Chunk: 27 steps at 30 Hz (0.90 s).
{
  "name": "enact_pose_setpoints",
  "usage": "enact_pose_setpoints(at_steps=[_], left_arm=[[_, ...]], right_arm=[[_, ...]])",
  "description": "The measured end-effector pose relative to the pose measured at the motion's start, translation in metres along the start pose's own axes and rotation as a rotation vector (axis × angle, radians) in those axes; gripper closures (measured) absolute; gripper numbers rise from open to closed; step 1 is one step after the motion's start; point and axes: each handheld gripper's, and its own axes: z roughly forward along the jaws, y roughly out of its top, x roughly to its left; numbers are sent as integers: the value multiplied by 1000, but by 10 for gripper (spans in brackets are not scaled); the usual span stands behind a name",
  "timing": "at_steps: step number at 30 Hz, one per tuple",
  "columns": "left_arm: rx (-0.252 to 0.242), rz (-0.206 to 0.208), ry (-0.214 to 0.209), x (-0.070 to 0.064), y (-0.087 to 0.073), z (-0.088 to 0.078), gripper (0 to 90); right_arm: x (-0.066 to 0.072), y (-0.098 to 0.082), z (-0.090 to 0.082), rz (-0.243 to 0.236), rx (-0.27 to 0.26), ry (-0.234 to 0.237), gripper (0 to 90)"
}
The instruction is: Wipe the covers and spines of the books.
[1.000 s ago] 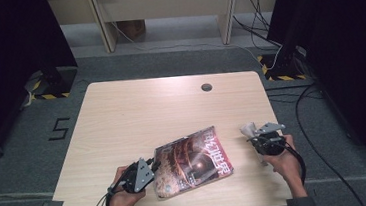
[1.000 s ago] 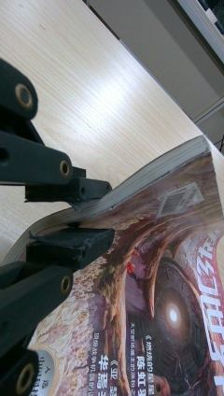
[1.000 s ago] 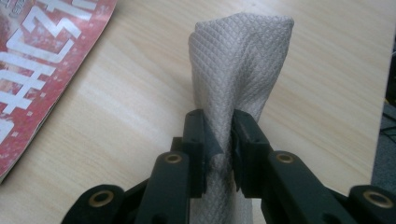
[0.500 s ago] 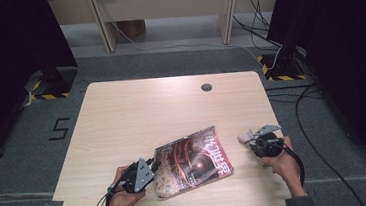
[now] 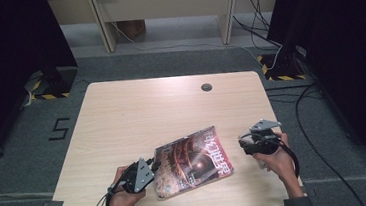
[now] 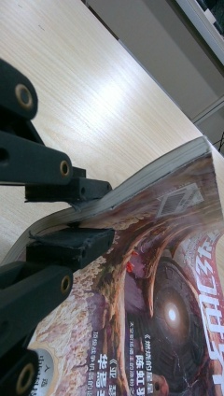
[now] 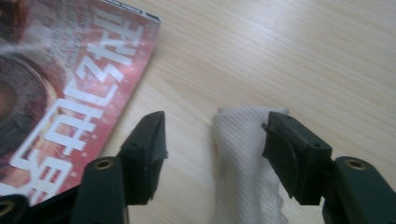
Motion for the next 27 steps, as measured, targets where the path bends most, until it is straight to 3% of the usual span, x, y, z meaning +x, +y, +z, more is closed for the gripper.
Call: enact_pose_setpoints(at_steps=[8,15,27], left_arm=[[0,6,-1,0,0,-1,754],[-5,8,-1,-1,1,-1,754],[-2,7,-2,0,1,-1,754]], right_arm=[[30,22,4,-60,-68,104,284],[47,35,17,-57,-81,122,209],[76,53,31,-144,-86,175,212]])
